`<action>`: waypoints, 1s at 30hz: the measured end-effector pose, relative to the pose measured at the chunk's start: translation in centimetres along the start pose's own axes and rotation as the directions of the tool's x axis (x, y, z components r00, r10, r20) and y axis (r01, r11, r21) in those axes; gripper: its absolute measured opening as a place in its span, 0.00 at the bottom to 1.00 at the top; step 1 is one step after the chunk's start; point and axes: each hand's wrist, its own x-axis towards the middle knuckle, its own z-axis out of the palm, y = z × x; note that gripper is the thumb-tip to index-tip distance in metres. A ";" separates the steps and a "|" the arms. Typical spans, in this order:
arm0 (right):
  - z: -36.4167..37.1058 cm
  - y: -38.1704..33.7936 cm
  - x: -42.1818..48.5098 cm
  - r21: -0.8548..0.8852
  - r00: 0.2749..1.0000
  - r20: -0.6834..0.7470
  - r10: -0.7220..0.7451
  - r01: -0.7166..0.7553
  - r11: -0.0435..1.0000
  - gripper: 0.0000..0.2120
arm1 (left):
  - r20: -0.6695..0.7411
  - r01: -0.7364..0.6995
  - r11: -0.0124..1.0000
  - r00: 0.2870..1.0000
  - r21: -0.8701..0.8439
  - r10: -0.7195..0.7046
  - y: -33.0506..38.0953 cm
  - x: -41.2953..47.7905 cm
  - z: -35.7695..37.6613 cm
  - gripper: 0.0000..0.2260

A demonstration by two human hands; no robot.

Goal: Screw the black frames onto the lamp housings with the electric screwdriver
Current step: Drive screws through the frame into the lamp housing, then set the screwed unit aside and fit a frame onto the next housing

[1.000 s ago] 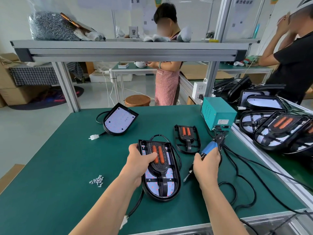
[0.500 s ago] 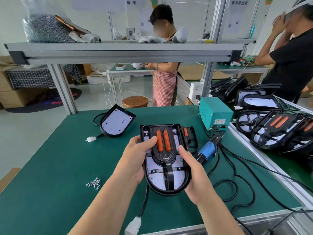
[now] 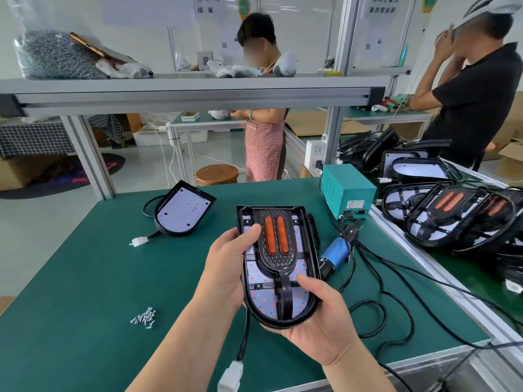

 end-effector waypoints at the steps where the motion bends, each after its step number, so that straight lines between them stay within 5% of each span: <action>1: 0.1 0.0 -0.1 0.003 1.000 -0.007 -0.015 0.015 1.000 0.27 | 0.004 -0.007 1.000 1.000 0.010 0.007 -0.1 0.1 0.1 0.07; 9: -0.4 -0.5 -0.4 0.058 0.997 -0.013 -0.070 0.071 0.996 0.28 | 0.049 0.014 0.997 0.999 -0.079 -0.010 -0.9 0.1 0.8 0.15; 20: -0.3 -3.1 -0.5 -0.278 0.879 -0.341 -0.334 0.245 0.929 0.19 | -0.118 -0.091 0.984 0.987 0.152 0.109 -3.4 1.6 -0.7 0.20; 25: -1.2 -6.3 -1.8 -0.369 0.751 -0.416 -0.513 0.376 0.850 0.22 | -0.112 -0.080 0.751 0.973 0.656 0.202 -6.1 2.5 -2.9 0.08; 30: -3.3 -10.0 -3.7 -0.431 0.562 -0.507 -0.654 0.491 0.757 0.19 | -0.045 -0.138 0.568 0.954 0.811 0.297 -7.5 2.3 -3.8 0.09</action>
